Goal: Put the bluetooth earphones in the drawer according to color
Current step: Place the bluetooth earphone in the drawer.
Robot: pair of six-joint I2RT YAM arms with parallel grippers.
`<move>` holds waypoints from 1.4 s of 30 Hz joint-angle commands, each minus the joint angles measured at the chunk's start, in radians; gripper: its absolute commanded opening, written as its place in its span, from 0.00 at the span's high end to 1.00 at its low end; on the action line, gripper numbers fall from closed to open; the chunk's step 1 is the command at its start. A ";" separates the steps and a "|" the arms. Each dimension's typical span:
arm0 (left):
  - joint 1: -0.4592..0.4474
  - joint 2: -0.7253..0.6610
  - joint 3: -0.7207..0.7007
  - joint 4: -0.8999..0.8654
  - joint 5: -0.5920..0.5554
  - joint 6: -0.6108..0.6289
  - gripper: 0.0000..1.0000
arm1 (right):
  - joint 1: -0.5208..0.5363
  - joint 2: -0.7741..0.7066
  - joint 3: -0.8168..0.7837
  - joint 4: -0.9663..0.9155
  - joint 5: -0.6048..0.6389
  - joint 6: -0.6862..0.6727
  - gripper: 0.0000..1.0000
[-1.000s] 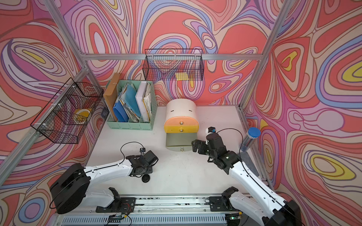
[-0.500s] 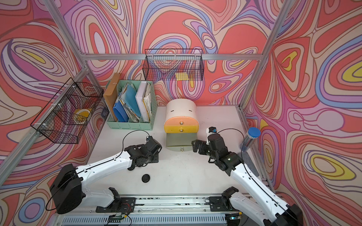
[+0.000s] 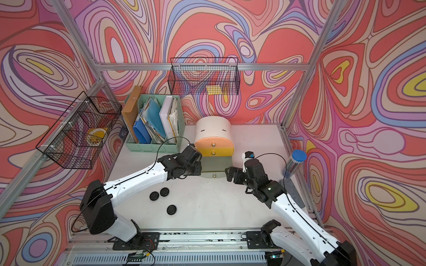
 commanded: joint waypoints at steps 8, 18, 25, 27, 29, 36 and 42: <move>-0.004 0.144 0.140 0.045 0.048 0.073 0.40 | -0.002 0.006 -0.052 0.070 -0.069 -0.023 0.02; -0.004 0.041 0.063 0.106 0.083 0.093 0.18 | 0.000 0.001 -0.081 0.097 -0.160 -0.030 0.02; 0.030 -0.096 -0.089 0.115 0.034 0.131 0.10 | 0.005 -0.046 -0.129 0.155 -0.244 -0.031 0.02; 0.073 -0.125 -0.142 0.119 0.064 0.118 0.09 | 0.011 -0.043 -0.148 0.185 -0.269 -0.027 0.02; 0.109 -0.151 -0.195 0.129 0.087 0.103 0.09 | 0.023 -0.030 -0.158 0.210 -0.294 -0.028 0.02; 0.136 -0.235 -0.339 0.131 -0.013 0.118 0.06 | 0.172 0.052 -0.139 0.281 -0.294 -0.076 0.02; 0.279 -0.317 -0.526 0.242 0.029 0.082 0.03 | 0.365 0.156 -0.147 0.424 -0.177 -0.139 0.02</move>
